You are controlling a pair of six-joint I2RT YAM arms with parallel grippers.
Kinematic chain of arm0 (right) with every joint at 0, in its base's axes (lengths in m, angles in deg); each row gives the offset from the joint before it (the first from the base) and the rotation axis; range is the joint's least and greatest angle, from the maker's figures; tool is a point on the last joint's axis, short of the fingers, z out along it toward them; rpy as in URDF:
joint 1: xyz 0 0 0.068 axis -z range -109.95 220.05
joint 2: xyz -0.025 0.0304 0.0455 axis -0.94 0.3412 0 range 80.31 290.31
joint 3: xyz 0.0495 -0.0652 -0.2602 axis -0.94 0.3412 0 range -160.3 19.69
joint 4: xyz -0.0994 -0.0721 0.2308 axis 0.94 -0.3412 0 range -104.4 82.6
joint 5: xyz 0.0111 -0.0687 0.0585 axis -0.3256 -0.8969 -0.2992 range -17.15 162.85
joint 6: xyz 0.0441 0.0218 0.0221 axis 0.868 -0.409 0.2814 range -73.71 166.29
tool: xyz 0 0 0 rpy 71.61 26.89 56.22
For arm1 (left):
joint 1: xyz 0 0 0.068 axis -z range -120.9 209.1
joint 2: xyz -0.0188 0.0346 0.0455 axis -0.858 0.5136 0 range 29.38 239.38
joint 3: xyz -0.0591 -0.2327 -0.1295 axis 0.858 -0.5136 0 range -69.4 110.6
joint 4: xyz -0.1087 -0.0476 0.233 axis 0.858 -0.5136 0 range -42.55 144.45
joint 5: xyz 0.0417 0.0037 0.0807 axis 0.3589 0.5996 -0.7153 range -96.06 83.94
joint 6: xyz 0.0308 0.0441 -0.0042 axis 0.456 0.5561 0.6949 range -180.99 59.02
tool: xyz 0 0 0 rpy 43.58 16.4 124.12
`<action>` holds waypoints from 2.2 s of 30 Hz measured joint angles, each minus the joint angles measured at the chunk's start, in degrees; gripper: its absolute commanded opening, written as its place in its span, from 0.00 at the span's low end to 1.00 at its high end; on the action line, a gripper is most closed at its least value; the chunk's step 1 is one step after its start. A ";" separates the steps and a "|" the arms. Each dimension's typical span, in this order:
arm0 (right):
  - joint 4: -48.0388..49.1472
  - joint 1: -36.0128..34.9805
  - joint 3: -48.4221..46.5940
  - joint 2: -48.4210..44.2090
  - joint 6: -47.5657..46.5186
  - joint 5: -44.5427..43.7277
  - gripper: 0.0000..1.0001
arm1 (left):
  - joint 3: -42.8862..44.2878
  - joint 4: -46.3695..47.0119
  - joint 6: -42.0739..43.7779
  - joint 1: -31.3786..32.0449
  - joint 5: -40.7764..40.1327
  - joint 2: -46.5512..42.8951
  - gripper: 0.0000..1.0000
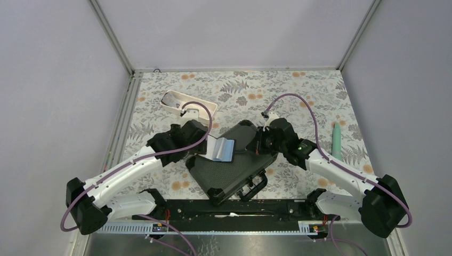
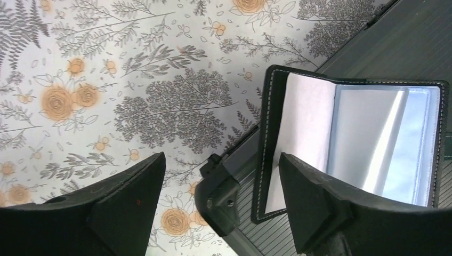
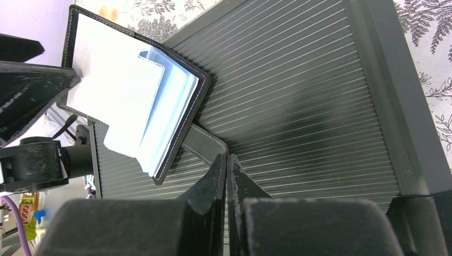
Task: Put the credit cards into the card holder
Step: Open the card holder at the center of the board.
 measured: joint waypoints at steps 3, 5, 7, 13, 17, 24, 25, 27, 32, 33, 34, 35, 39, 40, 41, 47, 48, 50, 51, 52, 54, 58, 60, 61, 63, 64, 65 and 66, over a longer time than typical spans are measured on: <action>-0.04 0.00 0.00 0.00 -0.15 0.00 0.00 | 0.59 -1.11 0.68 -0.04 -1.57 -1.60 0.83; -0.11 0.00 0.00 0.00 -0.28 0.00 0.00 | 2.08 -1.03 1.36 -0.04 -1.49 -3.13 0.84; -0.33 0.00 0.00 0.00 -0.37 -0.02 0.00 | 3.82 0.28 1.95 -0.04 -0.42 -4.61 0.85; -0.37 0.00 0.00 0.11 -0.37 -0.04 0.00 | 7.61 7.56 2.58 0.74 6.71 -4.52 0.86; -0.37 0.00 0.00 0.22 -0.37 -0.04 0.00 | 7.85 10.29 2.99 2.36 11.34 0.17 0.84; -0.37 0.00 0.00 0.68 -0.37 -0.04 0.00 | 7.80 10.14 2.93 2.91 14.05 7.67 0.84; -0.37 0.00 0.00 0.70 -0.37 -0.04 0.00 | 7.78 9.97 2.86 2.91 13.97 8.07 0.84; -0.37 0.00 0.00 0.76 -0.37 -0.04 0.00 | 7.67 9.68 2.73 2.97 13.57 8.44 0.84; -0.35 0.00 0.00 1.07 -0.37 -0.04 0.00 | 7.52 8.02 2.71 3.32 12.41 9.81 0.84; -0.35 0.00 0.00 1.14 -0.37 -0.07 0.00 | 7.52 7.72 2.73 3.52 12.17 10.36 0.84; -0.35 0.00 0.00 1.16 -0.39 -0.07 0.00 | 7.52 7.21 2.73 3.80 11.87 11.04 0.84; -0.33 0.00 0.00 1.18 -0.39 -0.09 0.00 | 7.52 6.73 2.75 4.11 11.45 11.72 0.84; -0.35 0.00 0.00 1.25 -0.39 -0.13 0.00 | 7.52 4.74 2.82 5.07 9.38 13.68 0.84; -0.35 0.00 0.00 1.29 -0.39 -0.13 0.00 | 7.52 4.55 2.84 5.11 9.20 13.75 0.85; -0.35 0.00 0.00 1.31 -0.39 -0.13 0.00 | 7.52 3.98 2.93 5.27 8.55 13.88 0.85; -0.31 0.00 0.00 1.62 -0.39 -0.44 0.00 | 7.52 0.92 2.99 5.57 4.04 14.10 0.85; -0.28 0.00 0.00 1.64 -0.39 -0.50 0.00 | 7.52 0.46 2.99 5.62 3.39 14.10 0.85; -0.17 0.00 0.00 1.73 -0.42 -0.59 0.00 | 7.52 -0.39 2.99 5.62 2.01 14.10 0.86; -0.13 0.00 0.00 1.75 -0.42 -0.59 0.00 | 7.52 -0.81 2.97 5.62 1.40 14.10 0.86; -0.13 0.00 0.00 1.75 -0.42 -0.61 0.00 | 7.52 -1.27 2.97 5.62 0.72 14.08 0.86; -0.13 0.00 0.00 1.77 -0.46 -0.66 0.00 | 7.52 -2.29 2.95 5.62 -0.46 13.97 0.87; -0.09 0.00 0.00 1.77 -0.59 -1.09 0.00 | 7.50 -4.04 2.73 5.62 -2.58 12.81 0.88; -0.07 0.00 0.00 1.77 -0.59 -1.22 0.00 | 7.41 -4.72 2.51 5.62 -3.28 11.96 0.89; -0.04 0.00 0.00 1.77 -0.61 -1.33 0.00 | 7.39 -5.05 2.32 5.62 -3.54 11.61 0.89; 0.04 0.00 0.00 1.77 -0.63 -1.49 0.00 | 7.17 -5.33 1.95 5.62 -3.91 10.95 0.89; 0.04 0.00 0.00 1.77 -0.68 -1.53 0.00 | 6.86 -5.33 1.81 5.62 -4.07 10.60 0.89; 0.07 0.00 0.00 1.77 -0.74 -1.53 0.00 | 6.49 -5.49 1.66 5.62 -4.17 10.29 0.89; 0.07 0.00 0.00 1.77 -0.79 -1.57 0.00 | 6.27 -6.01 1.53 5.62 -4.24 10.10 0.89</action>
